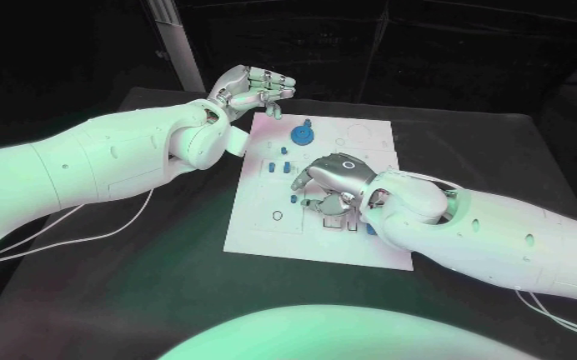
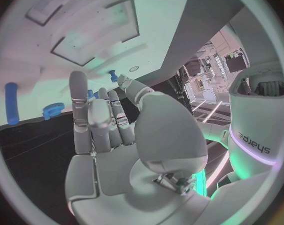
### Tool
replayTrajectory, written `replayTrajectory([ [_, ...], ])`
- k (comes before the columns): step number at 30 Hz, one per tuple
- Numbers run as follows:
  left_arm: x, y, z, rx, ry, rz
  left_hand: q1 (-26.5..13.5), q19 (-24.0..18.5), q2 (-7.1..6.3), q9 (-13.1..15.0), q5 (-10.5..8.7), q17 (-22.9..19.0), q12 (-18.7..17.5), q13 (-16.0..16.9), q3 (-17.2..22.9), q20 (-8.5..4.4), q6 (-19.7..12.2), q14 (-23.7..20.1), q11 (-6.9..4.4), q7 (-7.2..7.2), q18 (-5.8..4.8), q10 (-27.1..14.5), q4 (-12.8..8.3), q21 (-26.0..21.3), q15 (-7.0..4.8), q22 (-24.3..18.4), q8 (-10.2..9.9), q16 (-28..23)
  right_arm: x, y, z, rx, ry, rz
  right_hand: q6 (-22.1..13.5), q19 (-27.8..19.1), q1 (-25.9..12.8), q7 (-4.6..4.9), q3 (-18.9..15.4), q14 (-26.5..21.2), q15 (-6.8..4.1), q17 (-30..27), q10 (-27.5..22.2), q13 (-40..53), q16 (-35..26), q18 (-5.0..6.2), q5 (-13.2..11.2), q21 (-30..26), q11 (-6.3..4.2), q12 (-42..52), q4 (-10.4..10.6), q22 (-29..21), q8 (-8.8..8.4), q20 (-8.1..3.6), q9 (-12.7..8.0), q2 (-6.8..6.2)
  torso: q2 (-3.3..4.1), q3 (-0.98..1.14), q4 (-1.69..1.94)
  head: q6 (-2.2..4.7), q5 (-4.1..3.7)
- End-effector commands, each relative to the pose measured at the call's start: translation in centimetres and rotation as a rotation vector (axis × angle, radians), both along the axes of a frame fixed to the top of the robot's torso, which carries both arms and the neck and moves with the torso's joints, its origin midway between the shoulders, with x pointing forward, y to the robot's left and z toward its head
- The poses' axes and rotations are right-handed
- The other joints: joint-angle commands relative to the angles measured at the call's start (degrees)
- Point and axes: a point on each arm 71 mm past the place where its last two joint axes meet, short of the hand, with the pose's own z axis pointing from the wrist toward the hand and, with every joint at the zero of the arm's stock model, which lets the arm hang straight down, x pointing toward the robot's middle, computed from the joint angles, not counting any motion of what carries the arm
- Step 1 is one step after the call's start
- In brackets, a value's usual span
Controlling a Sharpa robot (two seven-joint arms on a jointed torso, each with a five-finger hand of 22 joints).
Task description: Assemble the parts on the task board
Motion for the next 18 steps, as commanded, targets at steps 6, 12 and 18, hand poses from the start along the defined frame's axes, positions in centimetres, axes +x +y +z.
replayTrajectory([
  [6, 0.1, 0.2, 0.0, -0.003, 0.005, -0.008, 0.2, -0.4, 0.07, -0.1, -0.06, -0.1, 0.3, -0.1, 0.1, 0.03, 0.1, -0.3, -0.05, 0.11, 0.77, -0.3, -0.1, -0.2, 0.02, -0.1, 0.2, -0.2, 1.3, -4.4, 2.4, 0.111, 0.040, -0.125, 0.4, 0.9, 0.0, -0.56, -1.0, 0.7, -0.20, 0.4, 1.0, -0.1, 0.7, 0.15, 0.4, 0.7, -0.36, 1.2, 0.3, 1.0, 0.05, -0.16, 0.0, 0.03, 0.00, 0.00, -0.09, 1.06, -1.16],
  [12, 0.0, 0.3, 0.0, -0.003, 0.005, -0.009, 0.2, -0.4, 0.07, -0.1, -0.06, -0.1, 0.3, -0.1, 0.1, 0.03, 0.1, -0.3, -0.05, 0.11, 0.77, -0.3, -0.1, -0.2, 0.02, -0.1, 0.2, -0.2, 2.7, -7.7, 3.4, 0.020, 0.041, -0.203, -0.8, 0.9, -0.6, -1.40, -3.3, 0.6, -0.48, -0.6, -0.6, -0.5, 0.1, 0.19, 0.7, 0.3, -0.79, 1.0, 0.8, 0.4, -0.22, -0.40, -0.2, -1.18, -0.01, 0.01, -0.10, 1.83, -1.93],
  [18, 0.0, 0.2, 0.0, -0.005, 0.005, -0.012, 0.2, -0.4, 0.07, -0.1, -0.06, -0.1, 0.3, -0.1, 0.1, 0.03, 0.1, -0.3, -0.05, 0.11, 0.77, -0.3, -0.1, -0.2, 0.02, -0.1, 0.2, -0.2, 3.5, -9.4, 3.2, -0.068, 0.041, -0.242, -1.7, 0.7, -0.5, -1.72, -6.2, 0.5, -0.53, -1.4, -2.4, -0.4, -0.3, 0.24, 0.9, -0.4, -0.89, 1.1, 1.3, -0.4, -0.14, -0.47, -0.1, -1.47, 0.06, 0.04, -0.03, 2.14, -2.43],
])
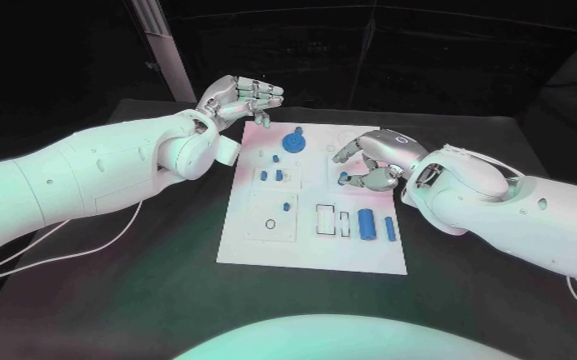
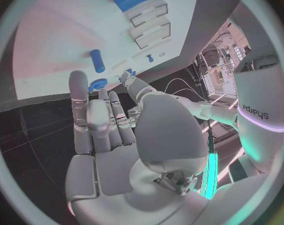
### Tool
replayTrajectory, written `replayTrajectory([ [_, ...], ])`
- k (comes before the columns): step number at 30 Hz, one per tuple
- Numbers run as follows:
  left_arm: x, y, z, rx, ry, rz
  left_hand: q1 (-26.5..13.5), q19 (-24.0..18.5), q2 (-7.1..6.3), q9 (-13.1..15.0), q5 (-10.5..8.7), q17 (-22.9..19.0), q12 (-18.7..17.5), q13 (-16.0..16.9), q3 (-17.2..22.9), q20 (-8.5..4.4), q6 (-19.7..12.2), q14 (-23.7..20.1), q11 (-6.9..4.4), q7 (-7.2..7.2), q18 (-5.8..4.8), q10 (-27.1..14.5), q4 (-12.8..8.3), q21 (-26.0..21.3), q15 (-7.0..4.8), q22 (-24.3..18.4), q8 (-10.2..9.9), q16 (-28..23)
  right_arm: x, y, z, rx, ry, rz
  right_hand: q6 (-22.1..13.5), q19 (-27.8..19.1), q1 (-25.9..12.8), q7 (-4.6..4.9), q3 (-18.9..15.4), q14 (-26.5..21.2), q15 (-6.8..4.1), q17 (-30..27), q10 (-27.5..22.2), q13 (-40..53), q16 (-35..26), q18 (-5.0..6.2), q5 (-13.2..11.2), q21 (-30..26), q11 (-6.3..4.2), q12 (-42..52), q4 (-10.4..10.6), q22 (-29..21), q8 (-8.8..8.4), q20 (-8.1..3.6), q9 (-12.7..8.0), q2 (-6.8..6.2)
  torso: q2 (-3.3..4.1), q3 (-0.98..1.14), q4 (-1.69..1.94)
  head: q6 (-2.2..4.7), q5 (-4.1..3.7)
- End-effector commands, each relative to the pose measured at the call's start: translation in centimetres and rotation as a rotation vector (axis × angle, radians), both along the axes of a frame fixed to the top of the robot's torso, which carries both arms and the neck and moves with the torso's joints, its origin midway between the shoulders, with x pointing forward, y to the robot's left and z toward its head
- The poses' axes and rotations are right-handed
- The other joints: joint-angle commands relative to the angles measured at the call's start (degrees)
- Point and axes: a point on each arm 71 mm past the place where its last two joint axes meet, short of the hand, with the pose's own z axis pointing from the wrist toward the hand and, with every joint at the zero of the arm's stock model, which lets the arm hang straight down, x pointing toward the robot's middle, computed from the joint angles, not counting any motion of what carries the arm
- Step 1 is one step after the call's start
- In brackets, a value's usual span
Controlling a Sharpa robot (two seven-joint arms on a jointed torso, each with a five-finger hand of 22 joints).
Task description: Assemble the parts on the task board
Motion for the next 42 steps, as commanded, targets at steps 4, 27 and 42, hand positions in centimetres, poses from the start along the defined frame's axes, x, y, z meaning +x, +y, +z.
replayTrajectory([
  [4, 0.0, -0.2, 0.1, -0.008, 0.000, -0.017, 0.2, -0.4, 0.08, -0.1, -0.06, -0.2, 0.5, -0.1, 0.1, 0.05, 0.0, -0.3, -0.03, 0.12, 0.77, -0.4, -0.1, -0.2, 0.05, -0.1, 0.3, -0.1, 0.6, -0.8, -0.9, -0.136, 0.059, -0.025, -0.4, 0.2, 0.4, -0.67, -2.1, 0.2, -0.16, -0.3, -0.9, 0.1, -0.3, 0.27, 0.4, -0.6, -0.09, 0.6, 0.4, -0.4, -0.08, -0.30, 0.0, -0.13, 0.14, 0.04, 0.11, 0.16, -0.44],
  [27, 0.0, -0.2, 0.0, -0.007, 0.004, -0.017, 0.2, -0.4, 0.09, -0.1, -0.06, -0.2, 0.5, -0.1, 0.1, 0.05, 0.0, -0.3, -0.03, 0.12, 0.77, -0.4, -0.1, -0.2, 0.05, -0.1, 0.3, -0.1, 1.6, 0.9, -1.7, -0.191, 0.062, 0.014, 1.2, 3.1, 3.5, -1.02, -1.9, 1.4, -1.13, 1.0, 4.8, 0.0, 0.9, -0.40, 0.2, 1.8, -1.27, 3.8, 1.0, 3.7, 0.03, -1.11, 0.1, 3.79, 0.14, 0.02, 0.11, 0.03, -0.06],
  [42, 0.0, -0.2, 0.0, -0.006, 0.006, -0.018, 0.2, -0.4, 0.09, -0.1, -0.06, -0.2, 0.5, -0.1, 0.1, 0.05, 0.0, -0.3, -0.03, 0.12, 0.77, -0.5, -0.1, -0.3, 0.05, -0.1, 0.4, -0.1, 1.9, 1.2, -2.0, -0.207, 0.077, 0.004, 7.2, 5.2, 5.6, -1.61, 3.4, 2.0, -2.30, 3.4, 11.9, 0.3, 2.9, -1.14, -2.5, 5.0, -2.48, 3.3, 0.5, 8.6, 2.14, -2.20, 0.8, 5.38, 0.10, 0.00, 0.09, -0.01, 0.09],
])
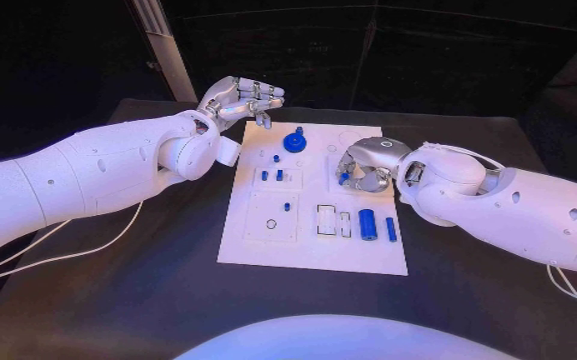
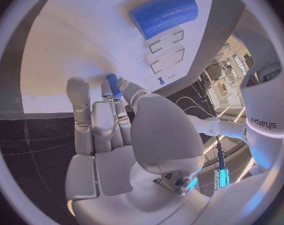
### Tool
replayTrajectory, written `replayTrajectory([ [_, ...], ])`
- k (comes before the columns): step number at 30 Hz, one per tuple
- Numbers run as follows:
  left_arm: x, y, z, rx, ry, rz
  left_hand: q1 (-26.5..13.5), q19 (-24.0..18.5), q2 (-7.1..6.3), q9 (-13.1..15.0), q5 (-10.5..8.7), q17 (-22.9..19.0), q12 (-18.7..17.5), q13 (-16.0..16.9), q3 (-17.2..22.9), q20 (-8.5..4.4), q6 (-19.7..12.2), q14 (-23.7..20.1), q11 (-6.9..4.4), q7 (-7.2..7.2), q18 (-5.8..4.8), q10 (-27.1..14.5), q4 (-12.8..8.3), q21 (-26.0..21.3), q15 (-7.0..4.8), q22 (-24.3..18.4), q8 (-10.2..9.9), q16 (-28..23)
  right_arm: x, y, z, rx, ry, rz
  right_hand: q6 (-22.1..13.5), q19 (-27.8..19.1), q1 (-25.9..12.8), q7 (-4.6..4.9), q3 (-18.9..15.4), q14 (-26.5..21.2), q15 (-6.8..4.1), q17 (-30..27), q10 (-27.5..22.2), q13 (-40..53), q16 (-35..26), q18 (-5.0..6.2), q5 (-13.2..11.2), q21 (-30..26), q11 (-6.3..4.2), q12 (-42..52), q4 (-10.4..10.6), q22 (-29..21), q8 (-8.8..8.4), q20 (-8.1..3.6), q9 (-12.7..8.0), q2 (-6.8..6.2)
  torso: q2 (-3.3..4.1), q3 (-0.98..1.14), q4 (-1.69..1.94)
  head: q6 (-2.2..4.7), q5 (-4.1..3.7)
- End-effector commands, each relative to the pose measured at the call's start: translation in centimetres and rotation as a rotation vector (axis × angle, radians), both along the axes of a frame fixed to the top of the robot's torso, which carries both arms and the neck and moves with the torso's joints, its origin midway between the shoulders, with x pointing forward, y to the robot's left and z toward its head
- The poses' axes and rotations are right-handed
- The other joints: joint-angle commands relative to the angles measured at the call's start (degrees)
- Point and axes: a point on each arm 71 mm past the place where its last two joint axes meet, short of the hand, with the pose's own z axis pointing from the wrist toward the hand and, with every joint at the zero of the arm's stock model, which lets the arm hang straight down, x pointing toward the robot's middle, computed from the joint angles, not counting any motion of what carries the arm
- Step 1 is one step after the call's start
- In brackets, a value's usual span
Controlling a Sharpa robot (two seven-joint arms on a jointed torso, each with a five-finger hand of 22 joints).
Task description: Assemble the parts on the task board
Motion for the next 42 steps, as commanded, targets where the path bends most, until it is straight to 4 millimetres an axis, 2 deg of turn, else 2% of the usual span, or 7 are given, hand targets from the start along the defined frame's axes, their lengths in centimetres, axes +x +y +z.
replayTrajectory([
  [1, 0.0, -0.1, 0.1, -0.006, 0.000, -0.012, 0.2, -0.4, 0.09, -0.1, -0.06, -0.1, 0.3, -0.1, 0.1, 0.05, 0.0, -0.3, -0.03, 0.12, 0.77, -0.5, -0.1, -0.3, 0.05, -0.1, 0.4, -0.1, 0.1, 0.0, 0.0, -0.011, -0.001, -0.001, 1.2, 0.5, 1.0, -0.19, 1.2, 1.0, -0.52, 0.3, 1.1, 0.2, 0.4, -1.16, -1.1, 0.5, -0.25, -0.2, -0.4, 0.6, 0.49, -0.10, 0.1, 0.67, 0.01, 0.00, -0.06, -0.03, -0.06],
  [4, 0.0, -0.1, 0.1, -0.006, 0.000, -0.012, 0.2, -0.4, 0.09, -0.1, -0.06, -0.1, 0.3, -0.1, 0.1, 0.05, 0.0, -0.3, -0.03, 0.12, 0.77, -0.5, -0.1, -0.3, 0.05, -0.1, 0.4, -0.1, 0.1, 0.1, 0.2, 0.003, -0.022, -0.007, 2.4, 0.9, 1.7, -0.32, 2.8, 1.1, -0.72, 0.8, 2.2, 0.4, 0.9, -1.32, -2.7, 1.2, -0.49, -0.3, -0.9, 1.6, 0.98, -0.34, 0.3, 1.52, 0.01, -0.01, -0.04, -0.25, -0.11],
  [9, 0.0, -0.1, 0.1, -0.006, 0.001, -0.012, 0.2, -0.4, 0.09, -0.1, -0.06, -0.1, 0.3, -0.1, 0.1, 0.05, 0.0, -0.3, -0.03, 0.12, 0.77, -0.5, -0.1, -0.3, 0.05, -0.1, 0.4, -0.1, 0.1, 0.2, 0.5, 0.030, -0.055, -0.006, 2.6, 1.0, 1.9, -0.27, 4.1, 1.1, -0.74, 1.1, 2.6, 0.4, 1.1, -1.41, -2.8, 1.5, -0.48, -0.8, -1.2, 2.1, 0.98, -0.43, 0.2, 1.74, -0.02, -0.01, -0.03, -0.31, -0.18],
  [17, 0.0, 0.0, 0.1, -0.005, 0.001, -0.010, 0.2, -0.4, 0.09, -0.1, -0.06, -0.1, 0.3, -0.1, 0.1, 0.05, 0.0, -0.3, -0.03, 0.12, 0.77, -0.5, -0.1, -0.3, 0.05, -0.1, 0.4, -0.1, -0.4, 0.2, 1.0, 0.083, -0.059, -0.004, 2.4, 0.9, 1.4, 0.02, 5.0, 1.1, -0.57, 1.1, 2.4, 0.3, 1.2, -1.44, -2.8, 1.7, -0.24, -1.6, -1.5, 2.3, 0.66, -0.36, 0.0, 1.14, -0.09, -0.03, 0.00, -0.26, -0.25],
  [29, -0.1, 0.1, 0.1, -0.004, 0.003, -0.009, 0.2, -0.4, 0.09, -0.1, -0.06, -0.1, 0.3, -0.1, 0.1, 0.05, 0.0, -0.3, -0.03, 0.12, 0.77, -0.5, -0.1, -0.3, 0.05, -0.1, 0.4, -0.1, -2.9, -0.1, 3.0, 0.188, -0.035, 0.009, 2.0, 0.8, 0.8, 0.25, 5.5, 1.1, -0.39, 1.0, 2.0, 0.2, 1.2, -1.45, -2.8, 1.8, 0.01, -2.3, -1.5, 2.3, 0.28, -0.20, -0.1, 0.49, -0.10, -0.09, -0.03, 0.04, -0.24],
  [35, -0.1, 0.0, 0.1, -0.005, 0.004, -0.011, 0.1, -0.4, 0.10, -0.1, -0.06, -0.1, 0.4, -0.1, 0.1, 0.06, 0.0, -0.3, -0.03, 0.13, 0.77, -0.5, -0.1, -0.3, 0.06, -0.1, 0.4, -0.1, -4.1, 1.7, 4.2, 0.261, -0.041, 0.078, 1.9, 0.8, 0.8, 0.29, 5.7, 1.1, -0.35, 1.1, 2.0, 0.2, 1.2, -1.45, -2.7, 1.9, 0.04, -2.5, -1.6, 2.4, 0.20, -0.17, -0.2, 0.38, -0.04, -0.07, 0.13, 0.06, -0.03],
  [42, 0.0, -0.3, 0.1, -0.007, 0.004, -0.017, 0.1, -0.4, 0.10, -0.1, -0.06, -0.1, 0.4, -0.1, 0.1, 0.06, 0.0, -0.3, -0.02, 0.13, 0.77, -0.5, -0.1, -0.3, 0.06, -0.1, 0.4, -0.1, -4.9, 6.5, 4.5, 0.326, -0.007, 0.208, 1.8, 0.7, 0.8, 0.39, 6.0, 1.1, -0.30, 1.1, 1.9, 0.2, 1.3, -1.42, -2.5, 1.9, 0.13, -2.7, -1.7, 2.3, 0.08, -0.12, -0.2, 0.33, 0.03, -0.12, 0.12, -0.20, 0.70],
])
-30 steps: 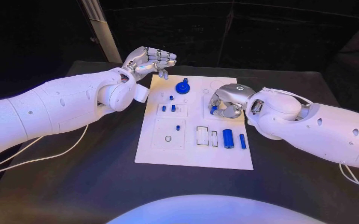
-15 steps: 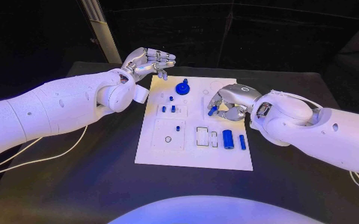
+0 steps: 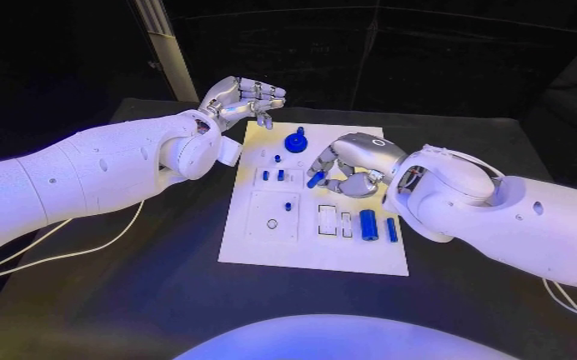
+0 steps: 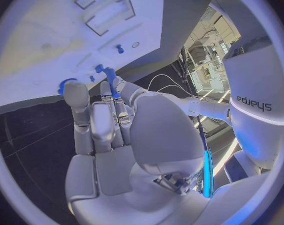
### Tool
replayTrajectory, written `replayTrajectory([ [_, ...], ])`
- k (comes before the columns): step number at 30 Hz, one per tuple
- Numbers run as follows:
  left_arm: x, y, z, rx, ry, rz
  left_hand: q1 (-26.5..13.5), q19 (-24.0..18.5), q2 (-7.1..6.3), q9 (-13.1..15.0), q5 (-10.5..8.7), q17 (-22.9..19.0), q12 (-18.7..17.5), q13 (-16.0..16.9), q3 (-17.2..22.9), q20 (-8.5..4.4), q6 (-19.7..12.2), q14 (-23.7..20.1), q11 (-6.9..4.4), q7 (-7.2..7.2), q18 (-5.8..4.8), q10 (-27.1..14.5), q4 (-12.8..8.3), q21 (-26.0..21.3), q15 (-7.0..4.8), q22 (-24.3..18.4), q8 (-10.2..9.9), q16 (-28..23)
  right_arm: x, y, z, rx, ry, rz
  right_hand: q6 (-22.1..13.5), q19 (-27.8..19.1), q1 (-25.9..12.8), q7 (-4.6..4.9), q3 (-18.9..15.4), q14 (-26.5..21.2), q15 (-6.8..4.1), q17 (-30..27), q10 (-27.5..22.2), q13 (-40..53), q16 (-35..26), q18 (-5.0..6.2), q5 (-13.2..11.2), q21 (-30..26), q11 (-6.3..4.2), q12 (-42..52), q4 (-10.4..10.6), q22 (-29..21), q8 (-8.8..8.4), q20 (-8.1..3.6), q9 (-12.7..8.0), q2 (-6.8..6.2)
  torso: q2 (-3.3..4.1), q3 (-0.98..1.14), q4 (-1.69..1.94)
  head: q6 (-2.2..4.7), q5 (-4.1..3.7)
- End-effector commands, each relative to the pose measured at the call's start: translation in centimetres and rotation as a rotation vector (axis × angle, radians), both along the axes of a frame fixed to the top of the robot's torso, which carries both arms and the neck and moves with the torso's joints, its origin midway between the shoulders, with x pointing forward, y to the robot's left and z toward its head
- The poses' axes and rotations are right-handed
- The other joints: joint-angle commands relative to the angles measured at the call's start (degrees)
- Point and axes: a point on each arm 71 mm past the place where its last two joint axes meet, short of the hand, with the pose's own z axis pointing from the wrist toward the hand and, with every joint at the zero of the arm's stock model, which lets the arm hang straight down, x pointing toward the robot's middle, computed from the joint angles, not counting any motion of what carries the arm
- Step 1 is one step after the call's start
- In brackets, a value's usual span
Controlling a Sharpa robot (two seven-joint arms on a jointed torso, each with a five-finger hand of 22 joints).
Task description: Assemble the parts on the task board
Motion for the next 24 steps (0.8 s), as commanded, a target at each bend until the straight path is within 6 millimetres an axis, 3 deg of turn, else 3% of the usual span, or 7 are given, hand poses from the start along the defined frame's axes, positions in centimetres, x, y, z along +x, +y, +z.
replayTrajectory([
  [1, 0.0, -0.3, 0.1, -0.008, -0.001, -0.016, 0.1, -0.4, 0.10, -0.1, -0.06, 0.0, 0.4, -0.1, 0.1, 0.06, 0.0, -0.3, -0.02, 0.13, 0.77, -0.5, -0.1, -0.3, 0.06, -0.1, 0.2, -0.1, -0.4, 2.0, 0.1, 0.058, 0.014, 0.080, -0.1, 0.1, -0.5, 0.34, 0.4, 1.1, 0.11, 0.0, -0.2, 0.0, 0.4, -0.50, 0.5, 0.2, 0.38, -0.4, 0.0, -0.1, -0.19, 0.09, 0.0, 0.05, 0.12, 0.01, -0.05, -0.15, 0.44],
  [5, 0.0, -0.4, 0.1, -0.009, 0.000, -0.019, 0.1, -0.4, 0.10, -0.1, -0.06, 0.0, 0.4, -0.1, 0.1, 0.06, 0.0, -0.3, -0.02, 0.13, 0.77, -0.5, -0.1, -0.3, 0.06, -0.1, 0.2, -0.1, -0.7, 4.3, -0.9, 0.051, 0.045, 0.133, -0.1, 0.1, -0.5, 0.38, 0.5, 1.1, 0.13, 0.0, -0.2, 0.0, 0.4, -0.49, 0.5, 0.2, 0.42, -0.5, -0.1, -0.1, -0.24, 0.11, 0.0, 0.06, 0.08, -0.08, 0.03, -0.45, 0.66],
  [7, 0.0, -0.4, 0.1, -0.009, 0.000, -0.019, 0.1, -0.4, 0.10, -0.1, -0.06, 0.0, 0.4, -0.1, 0.1, 0.06, 0.0, -0.3, -0.02, 0.13, 0.77, -0.5, -0.1, -0.3, 0.06, -0.1, 0.2, -0.1, -0.9, 5.1, -1.6, 0.037, 0.061, 0.148, -0.2, 0.0, -0.5, 0.42, 0.6, 1.0, 0.16, 0.0, -0.3, 0.0, 0.4, -0.48, 0.6, 0.2, 0.46, -0.5, -0.1, -0.2, -0.28, 0.13, 0.0, 0.07, 0.12, -0.03, -0.13, -0.43, 0.86],
  [9, 0.0, -0.4, 0.1, -0.008, 0.000, -0.018, 0.1, -0.4, 0.10, -0.1, -0.06, 0.0, 0.4, -0.1, 0.1, 0.06, 0.0, -0.3, -0.02, 0.13, 0.77, -0.5, -0.1, -0.3, 0.06, -0.1, 0.2, -0.1, -1.2, 5.7, -2.5, 0.012, 0.077, 0.163, -0.2, 0.0, -0.6, 0.45, 0.6, 1.0, 0.18, -0.1, -0.3, 0.0, 0.3, -0.47, 0.6, 0.1, 0.49, -0.6, 0.0, -0.2, -0.31, 0.15, 0.0, 0.05, 0.13, 0.02, -0.05, -0.43, 0.98],
  [18, 0.0, -0.4, 0.1, -0.009, 0.001, -0.020, 0.1, -0.4, 0.10, -0.1, -0.06, 0.0, 0.4, -0.1, 0.1, 0.06, 0.0, -0.3, -0.02, 0.13, 0.77, -0.5, -0.1, -0.3, 0.06, -0.1, 0.2, -0.1, -1.4, 7.2, -4.7, -0.072, 0.073, 0.186, -0.2, 0.0, -0.6, 0.47, 0.6, 1.0, 0.20, 0.0, -0.3, 0.0, 0.4, -0.48, 0.6, 0.2, 0.51, -0.6, 0.0, -0.2, -0.32, 0.16, -0.1, 0.06, 0.06, 0.06, -0.14, -0.80, 1.67],
  [24, 0.0, -0.6, 0.1, -0.009, 0.001, -0.023, 0.1, -0.4, 0.10, -0.1, -0.06, 0.0, 0.4, -0.1, 0.1, 0.06, 0.0, -0.3, -0.02, 0.13, 0.77, -0.5, -0.1, -0.3, 0.06, -0.1, 0.2, -0.1, -1.6, 8.0, -5.4, -0.110, 0.072, 0.199, -0.2, 0.0, -0.6, 0.47, 0.7, 1.0, 0.20, 0.0, -0.3, 0.0, 0.4, -0.48, 0.6, 0.2, 0.50, -0.6, 0.0, -0.2, -0.33, 0.17, -0.1, 0.08, 0.08, 0.06, -0.09, -1.03, 1.67],
])
